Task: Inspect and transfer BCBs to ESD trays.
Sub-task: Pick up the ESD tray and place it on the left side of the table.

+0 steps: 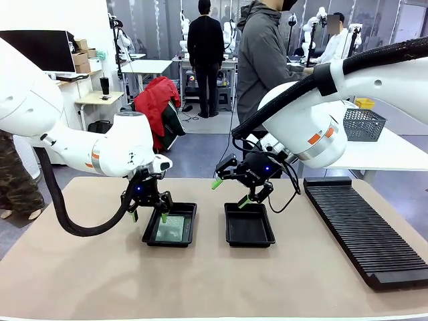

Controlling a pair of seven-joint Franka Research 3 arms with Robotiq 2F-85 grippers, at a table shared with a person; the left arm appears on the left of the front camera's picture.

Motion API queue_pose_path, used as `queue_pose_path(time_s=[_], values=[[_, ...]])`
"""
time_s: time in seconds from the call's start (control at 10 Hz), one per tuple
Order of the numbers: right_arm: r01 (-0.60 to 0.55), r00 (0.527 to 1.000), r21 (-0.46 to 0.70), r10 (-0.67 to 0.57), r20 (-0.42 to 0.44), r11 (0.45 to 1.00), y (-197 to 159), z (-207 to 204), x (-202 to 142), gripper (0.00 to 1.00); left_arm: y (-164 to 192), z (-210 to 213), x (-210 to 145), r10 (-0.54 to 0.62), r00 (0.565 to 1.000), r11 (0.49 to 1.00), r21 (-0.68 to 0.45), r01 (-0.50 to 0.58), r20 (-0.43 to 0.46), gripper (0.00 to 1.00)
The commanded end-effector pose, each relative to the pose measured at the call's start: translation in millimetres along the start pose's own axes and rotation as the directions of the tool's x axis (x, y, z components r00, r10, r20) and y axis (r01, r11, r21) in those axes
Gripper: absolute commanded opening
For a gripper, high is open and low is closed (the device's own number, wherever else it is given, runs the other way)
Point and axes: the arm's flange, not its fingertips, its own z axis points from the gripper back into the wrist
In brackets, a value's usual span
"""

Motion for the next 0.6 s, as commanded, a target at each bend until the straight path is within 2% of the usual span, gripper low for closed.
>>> queue_pose_path(time_s=[0.0, 0.5], values=[[0.007, 1.0, -0.013, -0.007, 0.0, 1.0, 1.1, -0.8, 2.3, 1.0, 0.7, 1.9, -0.8, 0.002, 1.0, 1.0, 0.001, -0.002, 0.003, 1.0], [0.007, 1.0, -0.013, -0.007, 0.0, 1.0, 1.1, -0.8, 2.3, 1.0, 0.7, 1.9, -0.8, 0.002, 1.0, 1.0, 0.001, -0.002, 0.003, 1.0]])
